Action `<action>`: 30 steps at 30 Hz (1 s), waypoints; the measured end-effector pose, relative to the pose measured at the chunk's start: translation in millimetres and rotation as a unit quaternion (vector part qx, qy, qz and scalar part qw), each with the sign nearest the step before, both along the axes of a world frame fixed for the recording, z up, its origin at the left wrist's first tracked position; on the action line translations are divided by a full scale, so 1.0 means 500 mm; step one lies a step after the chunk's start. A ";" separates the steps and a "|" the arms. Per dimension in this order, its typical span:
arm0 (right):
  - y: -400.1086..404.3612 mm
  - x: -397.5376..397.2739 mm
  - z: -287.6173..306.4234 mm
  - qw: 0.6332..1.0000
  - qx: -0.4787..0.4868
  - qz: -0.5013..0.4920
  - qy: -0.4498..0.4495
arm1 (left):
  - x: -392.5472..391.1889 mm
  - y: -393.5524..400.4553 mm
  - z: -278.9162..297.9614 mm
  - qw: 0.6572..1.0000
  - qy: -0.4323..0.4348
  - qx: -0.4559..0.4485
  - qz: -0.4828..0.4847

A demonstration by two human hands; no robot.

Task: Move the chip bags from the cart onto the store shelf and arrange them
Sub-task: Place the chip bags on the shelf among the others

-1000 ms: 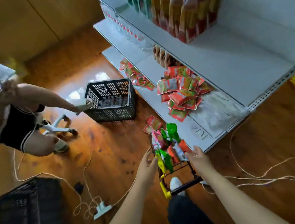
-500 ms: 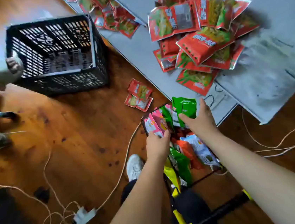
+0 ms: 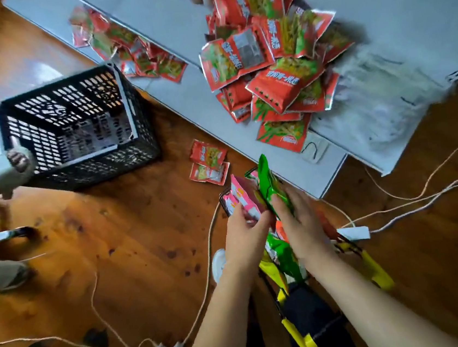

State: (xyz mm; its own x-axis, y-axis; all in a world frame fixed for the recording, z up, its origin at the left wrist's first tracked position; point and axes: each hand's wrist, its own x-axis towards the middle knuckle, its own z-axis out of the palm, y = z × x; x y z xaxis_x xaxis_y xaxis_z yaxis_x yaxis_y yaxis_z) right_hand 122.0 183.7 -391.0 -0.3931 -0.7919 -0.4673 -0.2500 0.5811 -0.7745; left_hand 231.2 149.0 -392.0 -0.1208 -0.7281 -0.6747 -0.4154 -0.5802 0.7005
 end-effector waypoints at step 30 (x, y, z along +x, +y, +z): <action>0.875 -0.577 0.759 0.958 0.008 -0.268 0.101 | -0.643 0.606 0.729 0.911 0.149 -0.091 -0.373</action>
State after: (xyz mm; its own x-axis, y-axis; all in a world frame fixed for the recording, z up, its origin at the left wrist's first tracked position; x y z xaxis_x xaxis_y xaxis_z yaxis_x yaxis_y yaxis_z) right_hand -166.8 621.2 -11.7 -0.8251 -0.4445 -0.3488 -0.0571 0.6797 -0.7312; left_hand -90.2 452.0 -27.5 -0.7862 -0.4647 -0.4073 -0.4219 -0.0779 0.9033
